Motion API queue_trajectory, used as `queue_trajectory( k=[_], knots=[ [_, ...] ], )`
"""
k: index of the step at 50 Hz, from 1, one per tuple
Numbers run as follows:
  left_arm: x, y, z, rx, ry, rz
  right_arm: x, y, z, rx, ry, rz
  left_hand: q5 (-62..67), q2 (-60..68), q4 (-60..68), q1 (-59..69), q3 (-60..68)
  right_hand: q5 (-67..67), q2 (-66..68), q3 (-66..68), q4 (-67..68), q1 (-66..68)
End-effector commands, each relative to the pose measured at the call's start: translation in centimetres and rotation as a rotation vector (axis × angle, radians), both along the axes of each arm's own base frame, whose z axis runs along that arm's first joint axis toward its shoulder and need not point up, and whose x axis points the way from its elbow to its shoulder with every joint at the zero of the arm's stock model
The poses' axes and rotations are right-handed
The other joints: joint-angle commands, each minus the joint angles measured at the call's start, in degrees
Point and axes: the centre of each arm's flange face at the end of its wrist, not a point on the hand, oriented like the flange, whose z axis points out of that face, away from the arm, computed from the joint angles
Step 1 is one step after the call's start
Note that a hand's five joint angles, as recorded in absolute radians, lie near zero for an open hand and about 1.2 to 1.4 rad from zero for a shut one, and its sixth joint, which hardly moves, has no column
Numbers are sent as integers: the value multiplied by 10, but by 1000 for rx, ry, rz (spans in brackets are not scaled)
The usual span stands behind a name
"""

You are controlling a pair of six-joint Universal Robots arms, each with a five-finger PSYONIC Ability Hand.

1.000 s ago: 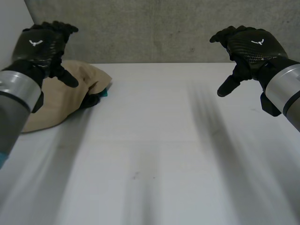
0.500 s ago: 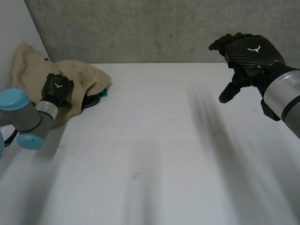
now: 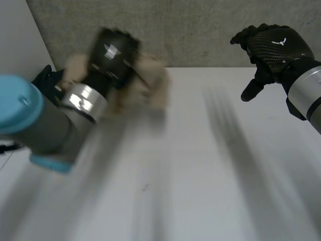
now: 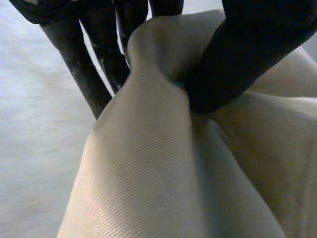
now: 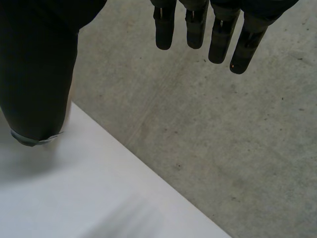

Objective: Fold the laundry.

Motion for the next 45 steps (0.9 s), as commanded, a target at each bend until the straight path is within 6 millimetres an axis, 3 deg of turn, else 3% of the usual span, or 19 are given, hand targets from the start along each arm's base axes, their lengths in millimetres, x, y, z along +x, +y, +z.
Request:
queue_trajectory(
  k=[1,2,4,7,10,14,17,22,27,36,40,45],
  knots=[
    [-46,95,-68,259,-136,-244,-1,-1,3,-5,-5,-9,-549,-571,-572,-529,-563,-40,-24,-18,-31,-12],
    [-47,98,-74,273,-153,-251,-1,-2,3,-3,-4,-8,-496,-518,-519,-476,-510,-40,-24,-18,-31,-12],
    [-48,97,-81,295,-173,-247,0,-2,1,1,-2,-8,-563,-585,-586,-543,-577,-40,-24,-18,-31,-12],
    [-45,88,-75,297,-172,-222,1,-6,-6,21,12,-5,-563,-585,-586,-543,-577,-40,-24,-18,-31,-12],
    [-27,60,-65,304,-153,-115,2,-7,-10,32,22,-3,-563,-585,-586,-543,-577,-40,-24,-18,-31,-12],
    [7,28,-35,292,-82,59,3,-4,-10,44,51,9,-562,-584,-586,-543,-577,-40,-24,-18,-31,-12],
    [30,16,-20,315,-12,167,5,-1,-13,48,106,30,-559,-581,-583,-539,-574,-40,-24,-18,-31,-12],
    [57,14,-11,400,109,274,10,-6,-28,57,230,51,-547,-569,-571,-528,-562,-40,-24,-18,-31,-12],
    [68,27,-21,523,132,304,16,-19,-49,61,350,75,-542,-564,-566,-522,-557,-40,-24,-18,-31,-12],
    [79,50,-57,826,147,348,48,-46,-99,76,492,142,-502,-524,-526,-482,-517,-40,-24,-18,-31,-12],
    [77,50,-85,958,139,374,51,-53,-122,89,558,161,-468,-490,-492,-449,-483,-40,-24,-18,-31,-12],
    [69,50,-105,1027,119,376,50,-58,-144,105,638,159,-451,-473,-475,-432,-466,-40,-24,-18,-31,-12]
  ],
)
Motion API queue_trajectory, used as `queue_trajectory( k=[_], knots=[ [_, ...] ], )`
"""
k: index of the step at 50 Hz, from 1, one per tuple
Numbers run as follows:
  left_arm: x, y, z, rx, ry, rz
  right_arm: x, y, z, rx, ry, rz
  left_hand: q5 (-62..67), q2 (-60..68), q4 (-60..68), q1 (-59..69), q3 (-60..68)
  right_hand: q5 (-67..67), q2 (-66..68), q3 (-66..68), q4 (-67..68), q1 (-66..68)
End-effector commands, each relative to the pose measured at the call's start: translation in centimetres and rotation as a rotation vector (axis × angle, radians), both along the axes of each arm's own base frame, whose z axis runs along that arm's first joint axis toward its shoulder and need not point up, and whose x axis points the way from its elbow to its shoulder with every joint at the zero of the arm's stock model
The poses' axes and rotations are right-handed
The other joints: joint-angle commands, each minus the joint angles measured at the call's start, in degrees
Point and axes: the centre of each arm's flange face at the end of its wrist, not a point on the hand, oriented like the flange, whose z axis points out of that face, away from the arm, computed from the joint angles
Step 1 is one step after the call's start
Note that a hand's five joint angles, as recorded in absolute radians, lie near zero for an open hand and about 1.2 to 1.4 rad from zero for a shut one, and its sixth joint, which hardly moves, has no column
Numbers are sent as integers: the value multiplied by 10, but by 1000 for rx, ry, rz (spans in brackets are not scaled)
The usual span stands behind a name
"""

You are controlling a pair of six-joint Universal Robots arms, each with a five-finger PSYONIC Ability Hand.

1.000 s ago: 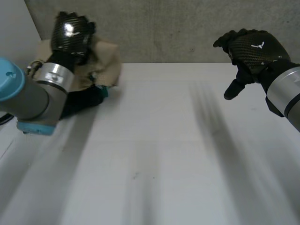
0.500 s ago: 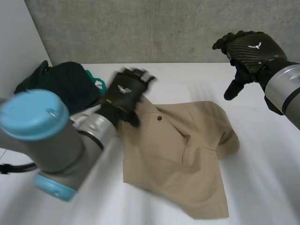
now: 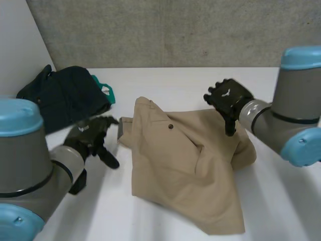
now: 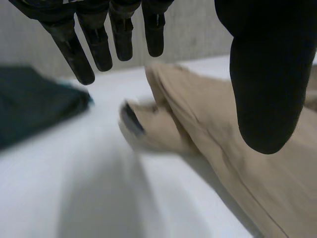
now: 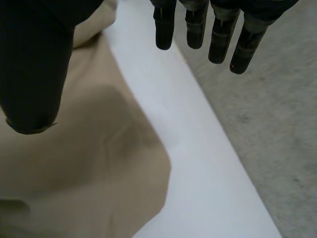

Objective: Fold the laundry.

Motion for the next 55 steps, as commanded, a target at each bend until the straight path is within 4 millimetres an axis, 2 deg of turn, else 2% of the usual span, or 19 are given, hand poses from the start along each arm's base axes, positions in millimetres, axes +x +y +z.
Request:
queue_trajectory(
  k=[1,9,13,15,17,18,20,28,32,33,36,37,42,43,44,45,46,51,55],
  knots=[
    [-10,1,-33,130,0,-1,1,-7,-33,18,111,5,52,54,53,52,55,-40,-24,-18,-31,-12],
    [-24,-6,-53,171,-11,-21,-3,-10,-57,49,188,-30,108,110,108,108,110,-40,-24,-18,-31,-12],
    [-36,-6,-56,188,19,-35,-7,-12,-57,48,190,-50,187,189,187,187,189,211,227,234,220,239],
    [-43,-8,-55,195,44,-34,-9,-12,-55,51,186,-56,275,278,276,276,278,357,374,380,366,385],
    [-46,-10,-55,203,53,-31,-9,-10,-53,50,185,-58,378,380,379,378,381,475,491,497,484,503],
    [-48,-13,-55,208,61,-26,-10,-9,-50,48,179,-60,478,481,479,479,481,587,604,610,596,615],
    [-50,-17,-53,207,69,-23,-12,-6,-48,54,177,-63,607,609,607,607,609,660,676,682,669,687],
    [-58,-43,-23,117,116,-19,-24,23,-42,177,223,-54,639,641,640,639,642,660,676,682,669,688],
    [-45,-71,-3,45,142,34,-31,51,-45,365,248,-57,639,641,640,639,642,660,676,682,669,688],
    [-34,-86,3,18,144,67,-33,60,-45,451,231,-76,639,641,640,639,642,660,676,682,669,688],
    [-25,-100,17,-33,145,85,-30,73,-40,562,136,-95,639,641,640,639,642,660,676,682,669,688],
    [-23,-106,28,-67,145,84,-24,79,-33,617,30,-81,639,641,640,639,642,660,676,682,669,688],
    [-24,-107,38,-101,109,29,-9,105,-19,821,-233,-1,639,641,640,639,642,660,676,682,669,688],
    [-24,-108,38,-103,102,22,-7,106,-16,834,-256,8,639,641,640,639,642,650,667,673,660,678],
    [-25,-107,38,-103,95,13,-5,107,-15,841,-271,19,639,641,640,639,642,567,584,590,576,595],
    [-24,-107,36,-102,82,6,-3,103,-11,813,-288,30,639,641,640,639,642,410,426,432,419,437],
    [-25,-106,36,-102,76,1,-3,98,-8,785,-296,31,639,641,640,639,642,360,376,382,369,388],
    [-24,-100,30,-82,53,-8,-5,73,16,605,-310,-12,639,641,640,639,642,322,339,345,332,350],
    [-22,-91,38,-94,44,-16,-11,63,34,498,-230,-49,639,641,640,639,642,290,307,313,300,318]
  ],
)
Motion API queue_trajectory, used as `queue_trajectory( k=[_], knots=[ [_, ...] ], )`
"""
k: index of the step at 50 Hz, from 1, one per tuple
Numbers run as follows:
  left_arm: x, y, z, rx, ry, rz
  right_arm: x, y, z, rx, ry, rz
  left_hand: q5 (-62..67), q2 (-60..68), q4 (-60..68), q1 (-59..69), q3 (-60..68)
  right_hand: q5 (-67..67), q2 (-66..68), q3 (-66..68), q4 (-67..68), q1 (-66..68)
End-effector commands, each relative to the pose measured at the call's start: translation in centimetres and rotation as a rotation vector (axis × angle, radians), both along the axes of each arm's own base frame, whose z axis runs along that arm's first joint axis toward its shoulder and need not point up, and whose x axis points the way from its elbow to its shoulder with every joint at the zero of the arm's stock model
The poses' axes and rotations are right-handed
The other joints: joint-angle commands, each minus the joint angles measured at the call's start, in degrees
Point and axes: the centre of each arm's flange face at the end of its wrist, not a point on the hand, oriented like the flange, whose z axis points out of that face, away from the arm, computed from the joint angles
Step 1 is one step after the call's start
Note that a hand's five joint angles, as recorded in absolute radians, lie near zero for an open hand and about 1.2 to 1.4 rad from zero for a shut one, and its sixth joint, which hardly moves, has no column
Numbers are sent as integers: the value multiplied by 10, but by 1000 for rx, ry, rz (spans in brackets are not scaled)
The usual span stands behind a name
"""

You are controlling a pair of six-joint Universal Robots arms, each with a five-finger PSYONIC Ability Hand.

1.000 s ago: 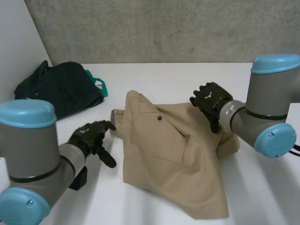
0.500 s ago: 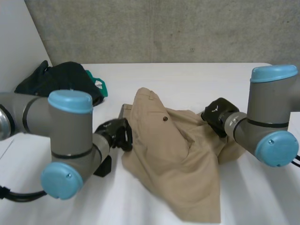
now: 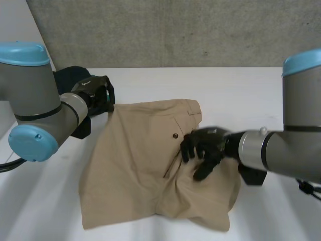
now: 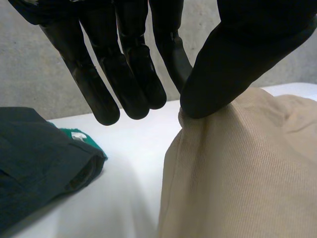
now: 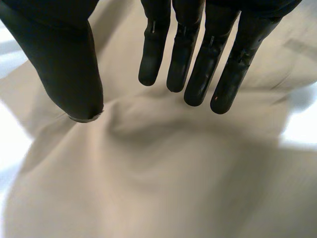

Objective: Fold the laundry.

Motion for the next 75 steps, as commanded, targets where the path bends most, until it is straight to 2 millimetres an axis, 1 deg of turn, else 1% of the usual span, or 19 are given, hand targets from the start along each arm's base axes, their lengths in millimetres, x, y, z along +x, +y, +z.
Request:
queue_trajectory(
  k=[1,4,6,14,25,27,31,32,35,39,40,45,48,53,58,67,70,71,75],
  knots=[
    [2,17,5,0,-30,-21,-11,-33,40,-263,136,-64,143,118,116,151,120,-13,-12,-6,-6,47],
    [3,23,11,-13,-40,-31,-9,-42,48,-323,146,-55,143,118,116,151,120,-114,-112,-107,-107,-54],
    [3,31,20,-35,-44,-42,-1,-58,47,-368,134,-56,143,118,116,151,120,-324,-322,-317,-317,-264],
    [-2,57,29,-66,-77,-94,30,-119,27,-527,72,-72,143,118,116,151,120,-324,-322,-317,-317,-264],
    [-11,66,19,-55,-120,-140,70,-141,-35,-547,37,9,143,118,116,151,120,-324,-322,-317,-317,-264],
    [-12,65,17,-51,-122,-140,72,-142,-43,-537,29,27,143,118,116,151,120,-273,-271,-266,-266,-213],
    [-13,56,13,-56,-131,-135,75,-142,-53,-523,15,53,143,118,116,151,120,182,183,189,189,242],
    [-15,52,15,-79,-133,-135,76,-144,-48,-550,4,50,143,118,116,151,120,374,376,381,381,434],
    [-20,41,21,-134,-135,-134,79,-153,-27,-646,-37,13,143,118,116,151,120,376,378,383,383,436],
    [-29,16,49,-318,-124,-113,75,-170,45,-916,-123,-136,143,118,116,151,120,376,378,383,383,436],
    [-32,5,68,-422,-110,-94,72,-171,75,-1010,-163,-188,143,118,116,151,120,376,378,383,383,436],
    [-35,-12,136,-754,-44,20,63,-162,156,-1257,-301,-297,143,118,116,151,120,376,378,383,383,436],
    [-32,-10,170,-915,20,90,57,-152,181,-1311,-336,-309,143,118,116,151,120,376,378,383,383,436],
    [-30,15,198,-1008,81,93,52,-139,182,-1262,-305,-292,143,118,116,151,120,376,378,383,383,436],
    [-31,35,174,-934,49,46,42,-132,161,-1166,-234,-280,143,118,116,151,120,376,378,383,383,436],
    [-31,88,67,-621,-102,-97,26,-90,89,-904,-80,-169,143,118,116,151,120,376,378,383,383,436],
    [-28,94,47,-566,-127,-110,23,-77,90,-894,-86,-141,-263,-288,-289,-254,-285,376,378,383,383,436],
    [-25,93,40,-544,-137,-107,22,-69,93,-891,-96,-116,-542,-567,-569,-534,-565,376,378,383,383,436],
    [-14,75,14,-463,-169,-69,20,-59,100,-899,-114,-91,-541,-566,-568,-533,-564,376,378,383,383,436]
  ],
)
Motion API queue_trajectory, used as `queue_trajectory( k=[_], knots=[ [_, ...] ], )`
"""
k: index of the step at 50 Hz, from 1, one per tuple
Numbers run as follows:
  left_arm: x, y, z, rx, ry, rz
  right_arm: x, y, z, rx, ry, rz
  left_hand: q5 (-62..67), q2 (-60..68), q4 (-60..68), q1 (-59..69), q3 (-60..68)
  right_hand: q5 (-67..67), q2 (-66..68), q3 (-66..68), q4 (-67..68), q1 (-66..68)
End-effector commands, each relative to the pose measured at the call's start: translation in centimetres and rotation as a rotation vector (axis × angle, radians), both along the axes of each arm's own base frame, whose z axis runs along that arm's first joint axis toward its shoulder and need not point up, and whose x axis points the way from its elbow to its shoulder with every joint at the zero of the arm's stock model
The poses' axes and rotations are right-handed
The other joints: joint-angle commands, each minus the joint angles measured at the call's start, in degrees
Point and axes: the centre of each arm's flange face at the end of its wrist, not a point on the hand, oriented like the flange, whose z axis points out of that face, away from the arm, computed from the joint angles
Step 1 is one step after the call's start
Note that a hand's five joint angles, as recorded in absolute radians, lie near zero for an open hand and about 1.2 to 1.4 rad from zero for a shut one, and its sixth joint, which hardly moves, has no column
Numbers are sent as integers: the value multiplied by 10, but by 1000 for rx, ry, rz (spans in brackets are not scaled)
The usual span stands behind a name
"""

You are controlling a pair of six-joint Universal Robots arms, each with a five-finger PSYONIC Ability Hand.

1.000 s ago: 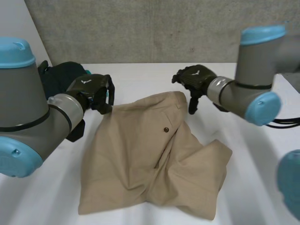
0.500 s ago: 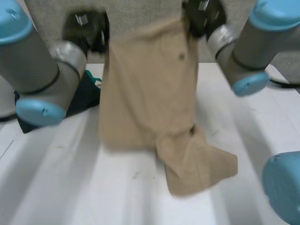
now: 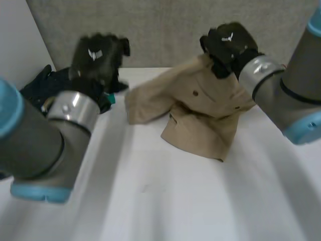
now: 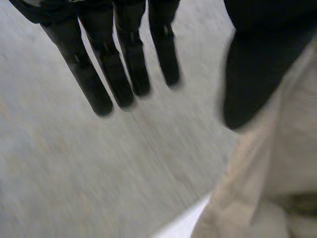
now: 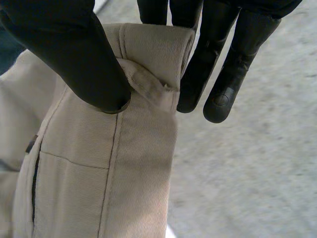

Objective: Fold the laundry.

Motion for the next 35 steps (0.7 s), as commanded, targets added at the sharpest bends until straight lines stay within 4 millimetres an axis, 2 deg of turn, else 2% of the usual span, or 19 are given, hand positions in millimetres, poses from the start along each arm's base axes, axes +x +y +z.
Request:
queue_trajectory(
  k=[1,3,9,12,17,24,26,28,32,35],
  knots=[
    [16,-17,-55,159,-58,61,-5,27,9,2,2,72,-358,-347,-359,-325,-349,144,132,117,120,252],
    [19,-25,-71,216,-46,72,-6,31,15,-8,-4,72,-358,-347,-359,-325,-349,144,132,117,120,252],
    [20,-36,-91,324,34,75,-6,37,23,-22,-10,75,-351,-340,-352,-318,-342,144,132,117,120,252],
    [18,-38,-107,408,34,78,-7,39,25,-22,-9,72,-345,-333,-345,-311,-335,144,132,117,120,252],
    [15,-47,-123,475,9,90,-9,47,34,-31,-14,75,-335,-323,-335,-301,-325,144,132,117,120,252],
    [8,-63,-133,476,5,94,-9,62,41,-30,-15,93,-266,-254,-267,-232,-256,144,132,117,120,252],
    [6,-71,-136,474,8,98,-10,65,41,-26,-13,95,-132,-120,-132,-98,-122,144,132,117,120,252],
    [4,-74,-139,474,8,96,-12,66,40,-20,-14,91,-52,-41,-53,-19,-43,144,132,117,120,252],
    [-10,-71,-150,491,-7,47,-16,62,40,-20,-14,74,-45,-34,-46,-12,-36,144,132,117,120,252],
    [-20,-63,-149,493,-7,-9,-17,62,41,-21,-14,69,-47,-35,-48,-13,-38,144,132,117,120,252]
  ],
)
